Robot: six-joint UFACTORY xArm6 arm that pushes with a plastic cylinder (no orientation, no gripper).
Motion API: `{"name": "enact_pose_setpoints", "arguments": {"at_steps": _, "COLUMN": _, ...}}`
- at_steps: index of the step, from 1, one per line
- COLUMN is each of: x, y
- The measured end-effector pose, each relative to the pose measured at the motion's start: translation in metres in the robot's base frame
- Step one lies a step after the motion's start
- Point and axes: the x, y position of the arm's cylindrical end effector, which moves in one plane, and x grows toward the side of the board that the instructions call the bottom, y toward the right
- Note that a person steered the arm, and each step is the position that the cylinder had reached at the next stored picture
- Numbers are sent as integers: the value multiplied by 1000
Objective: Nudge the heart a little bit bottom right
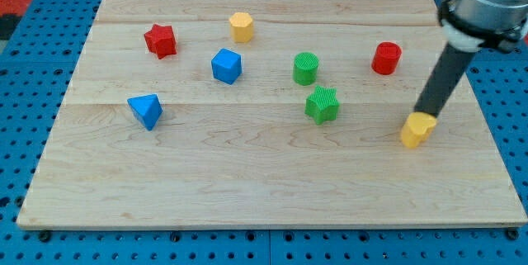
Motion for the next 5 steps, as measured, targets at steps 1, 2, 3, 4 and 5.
{"name": "enact_pose_setpoints", "arguments": {"at_steps": 1, "x": 32, "y": -6}}
{"name": "enact_pose_setpoints", "arguments": {"at_steps": 2, "x": 1, "y": -34}}
{"name": "enact_pose_setpoints", "arguments": {"at_steps": 3, "x": 28, "y": -66}}
{"name": "enact_pose_setpoints", "arguments": {"at_steps": 4, "x": 48, "y": -60}}
{"name": "enact_pose_setpoints", "arguments": {"at_steps": 5, "x": 24, "y": -55}}
